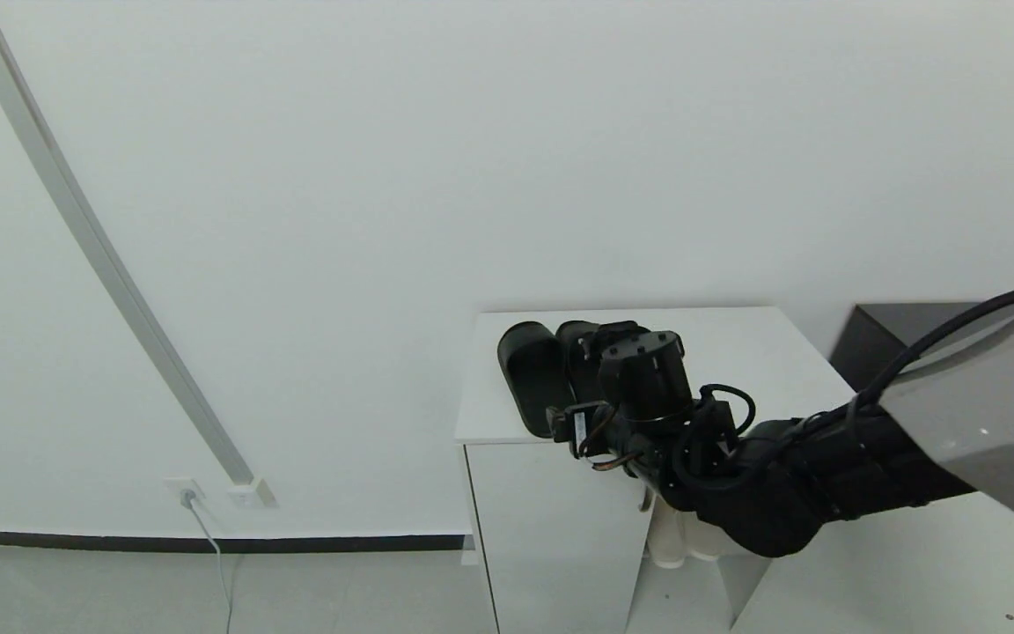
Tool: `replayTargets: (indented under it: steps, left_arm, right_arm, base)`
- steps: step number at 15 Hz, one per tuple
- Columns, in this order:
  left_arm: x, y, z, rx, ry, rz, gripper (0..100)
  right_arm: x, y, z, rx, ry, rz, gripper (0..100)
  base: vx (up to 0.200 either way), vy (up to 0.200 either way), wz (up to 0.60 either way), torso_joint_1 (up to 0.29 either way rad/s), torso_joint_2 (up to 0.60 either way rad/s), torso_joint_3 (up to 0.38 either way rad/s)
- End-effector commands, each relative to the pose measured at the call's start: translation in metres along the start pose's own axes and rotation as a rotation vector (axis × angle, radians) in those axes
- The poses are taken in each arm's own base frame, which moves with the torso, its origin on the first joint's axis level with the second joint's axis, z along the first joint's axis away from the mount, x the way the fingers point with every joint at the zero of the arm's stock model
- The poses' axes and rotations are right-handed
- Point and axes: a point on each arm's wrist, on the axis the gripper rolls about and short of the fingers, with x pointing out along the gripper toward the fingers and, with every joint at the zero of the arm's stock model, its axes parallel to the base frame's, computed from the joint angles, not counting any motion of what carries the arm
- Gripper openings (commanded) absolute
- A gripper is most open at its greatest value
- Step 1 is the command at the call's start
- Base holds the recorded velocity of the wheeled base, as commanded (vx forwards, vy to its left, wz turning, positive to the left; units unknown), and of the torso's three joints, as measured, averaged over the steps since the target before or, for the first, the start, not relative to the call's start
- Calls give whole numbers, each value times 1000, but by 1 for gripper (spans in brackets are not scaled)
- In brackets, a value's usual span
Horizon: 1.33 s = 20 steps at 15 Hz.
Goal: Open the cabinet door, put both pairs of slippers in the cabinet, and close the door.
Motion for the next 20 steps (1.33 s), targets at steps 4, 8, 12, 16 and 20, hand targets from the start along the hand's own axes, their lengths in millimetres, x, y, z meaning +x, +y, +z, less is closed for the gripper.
replayTargets:
  steps: [4,8,12,16,20]
  left_arm:
    - [0,0,0,-2,1,0,0]
    - [0,0,0,-2,1,0,0]
    - [0,0,0,-7,1,3,0]
    - [0,0,0,-7,1,4,0]
    - [0,0,0,-7,1,4,0]
  right_arm:
    - [-23,5,10,37,19,66,100]
    - [-3,8,-15,20,36,58,100]
    - [23,11,-45,6,54,43,100]
    - [49,11,-54,-9,-16,39,100]
    - [87,8,-48,-14,-84,-34,100]
  base:
    - [100,0,0,1,-1,2]
    - [200,0,0,-2,-2,5]
    - [150,0,0,11,8,-2]
    - [0,0,0,0,0,0]
    - [0,0,0,0,0,0]
